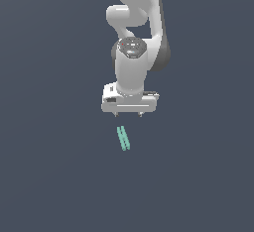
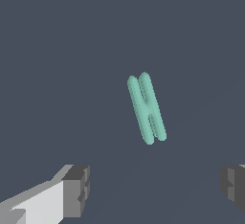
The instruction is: Pick up the object and move it to a goal position.
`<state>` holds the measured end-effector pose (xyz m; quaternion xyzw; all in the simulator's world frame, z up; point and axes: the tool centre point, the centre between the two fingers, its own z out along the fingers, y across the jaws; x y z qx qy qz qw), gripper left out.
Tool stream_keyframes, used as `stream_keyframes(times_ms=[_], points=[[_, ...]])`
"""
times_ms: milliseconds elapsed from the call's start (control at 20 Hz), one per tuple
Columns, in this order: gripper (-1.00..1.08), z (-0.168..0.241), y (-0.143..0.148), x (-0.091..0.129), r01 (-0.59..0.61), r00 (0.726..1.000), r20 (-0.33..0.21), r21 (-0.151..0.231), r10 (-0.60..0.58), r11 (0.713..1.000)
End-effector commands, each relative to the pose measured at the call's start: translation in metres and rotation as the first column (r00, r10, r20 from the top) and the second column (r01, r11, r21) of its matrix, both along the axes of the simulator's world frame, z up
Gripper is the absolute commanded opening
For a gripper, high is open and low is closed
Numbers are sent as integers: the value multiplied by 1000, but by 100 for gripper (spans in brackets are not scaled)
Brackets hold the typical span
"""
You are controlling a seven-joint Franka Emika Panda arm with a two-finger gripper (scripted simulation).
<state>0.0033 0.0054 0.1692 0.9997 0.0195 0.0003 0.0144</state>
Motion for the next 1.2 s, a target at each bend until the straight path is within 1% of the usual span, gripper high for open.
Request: stream_keyframes(times_ms=[0, 500, 900, 1150], points=[[100, 0, 0, 0, 0, 1000, 0, 0, 0, 1000], [100, 11, 13, 6, -52, 998, 18, 12, 52, 999], [100, 11, 13, 6, -52, 998, 17, 11, 52, 999], [100, -1, 9, 10, -77, 997, 15, 11, 77, 997]])
